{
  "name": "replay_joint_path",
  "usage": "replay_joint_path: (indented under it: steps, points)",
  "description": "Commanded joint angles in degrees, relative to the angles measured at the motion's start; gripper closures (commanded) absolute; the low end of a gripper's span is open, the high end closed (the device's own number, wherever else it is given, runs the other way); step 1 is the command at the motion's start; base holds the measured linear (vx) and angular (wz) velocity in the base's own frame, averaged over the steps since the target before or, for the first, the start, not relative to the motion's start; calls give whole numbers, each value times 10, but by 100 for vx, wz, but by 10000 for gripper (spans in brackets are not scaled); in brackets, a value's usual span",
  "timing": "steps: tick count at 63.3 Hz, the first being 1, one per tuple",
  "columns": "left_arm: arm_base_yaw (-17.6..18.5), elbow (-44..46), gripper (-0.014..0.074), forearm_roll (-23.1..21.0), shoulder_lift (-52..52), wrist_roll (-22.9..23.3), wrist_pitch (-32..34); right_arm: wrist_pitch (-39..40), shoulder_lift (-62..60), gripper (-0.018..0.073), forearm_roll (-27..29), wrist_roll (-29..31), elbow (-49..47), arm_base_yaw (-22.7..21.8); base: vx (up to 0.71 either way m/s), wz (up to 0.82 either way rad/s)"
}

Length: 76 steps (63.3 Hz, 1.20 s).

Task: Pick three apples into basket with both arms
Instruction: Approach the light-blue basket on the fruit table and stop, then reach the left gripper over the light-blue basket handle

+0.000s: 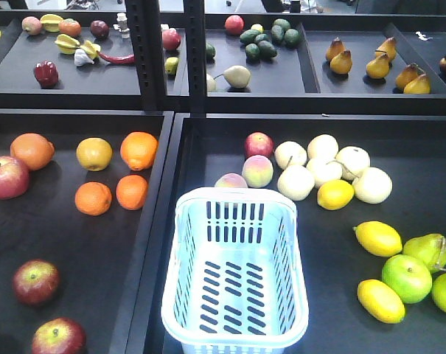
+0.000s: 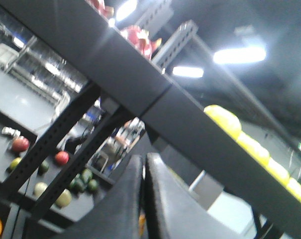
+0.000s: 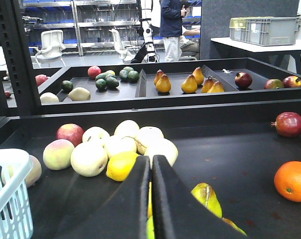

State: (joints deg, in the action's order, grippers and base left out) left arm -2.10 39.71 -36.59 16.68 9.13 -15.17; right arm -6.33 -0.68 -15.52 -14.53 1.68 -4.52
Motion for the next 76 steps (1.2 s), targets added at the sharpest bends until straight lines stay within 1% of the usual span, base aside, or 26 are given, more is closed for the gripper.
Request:
replay_joint_path:
  steps: [1, 3, 5, 6, 7, 8, 12, 13, 14, 15, 16, 17, 20, 25, 28, 30, 35, 41, 47, 50, 53, 58, 62, 67, 71, 76]
  points:
    - [0, 53, 603, -104, 65, -134, -20, 41, -7, 564, -7, 4, 7, -3, 0, 0]
    - [0, 67, 603, -142, 88, -182, -44, 41, -7, 564, -7, 4, 7, -3, 0, 0]
    - [0, 78, 603, -194, 107, -236, -69, 41, -7, 564, -7, 4, 7, -3, 0, 0]
    - [0, 84, 603, -216, 117, -280, -83, 41, -7, 564, -7, 4, 7, -3, 0, 0]
    - [0, 92, 603, -248, 132, -310, -104, 41, -7, 564, -7, 4, 7, -3, 0, 0]
    - [0, 97, 603, -270, 142, -356, -117, 41, -7, 564, -7, 4, 7, -3, 0, 0]
    - [0, 117, 603, -362, 186, -477, -169, 41, -7, 564, -7, 4, 7, -3, 0, 0]
    - [0, 121, 603, -396, 196, -507, -181, 41, -7, 564, -7, 4, 7, -3, 0, 0]
    - [0, 126, 603, -418, 211, -550, -199, 41, -7, 564, -7, 4, 7, -3, 0, 0]
    - [0, 130, 603, -448, 221, -577, -209, 41, -7, 564, -7, 4, 7, -3, 0, 0]
    - [0, 134, 603, -466, 230, -603, -220, 41, -7, 564, -7, 4, 7, -3, 0, 0]
    - [0, 138, 603, -483, 239, -640, -230, 41, -7, 564, -7, 4, 7, -3, 0, 0]
    - [0, 152, 603, -528, 270, -712, -266, 41, -7, 564, -7, 4, 7, -3, 0, 0]
    - [0, 181, 603, -556, 323, -774, -319, 41, -7, 564, -7, 4, 7, -3, 0, 0]
    - [0, 197, 600, -549, 349, -794, -343, 41, -7, 564, -7, 4, 7, -3, 0, 0]
    - [0, 210, 596, -537, 370, -799, -357, 41, -7, 564, -7, 4, 7, -3, 0, 0]
    - [0, 238, 570, -500, 411, -801, -380, 41, -7, 564, -7, 4, 7, -3, 0, 0]
    - [0, 269, 504, -460, 453, -801, -393, 41, -7, 564, -7, 4, 7, -3, 0, 0]
    - [0, 302, 372, -435, 488, -801, -400, 41, -7, 564, -7, 4, 7, -3, 0, 0]
    - [1, 315, 297, -435, 505, -801, -401, 41, -7, 564, -7, 4, 7, -3, 0, 0]
    - [7, 332, 196, -436, 521, -801, -399, 41, -7, 564, -7, 4, 7, -3, 0, 0]
    - [25, 354, 79, -432, 545, -801, -399, 41, -7, 564, -7, 4, 7, -3, 0, 0]
    - [47, 378, -1, -414, 571, -801, -399, 41, -7, 564, -7, 4, 7, -3, 0, 0]
    - [79, 403, -32, -364, 599, -801, -399, 41, -7, 564, -7, 4, 7, -3, 0, 0]
    - [110, 421, -25, -318, 621, -801, -393, 41, -7, 564, -7, 4, 7, -3, 0, 0]
    - [135, 439, -1, -263, 649, -801, -381, 41, -7, 564, -7, 4, 7, -3, 0, 0]
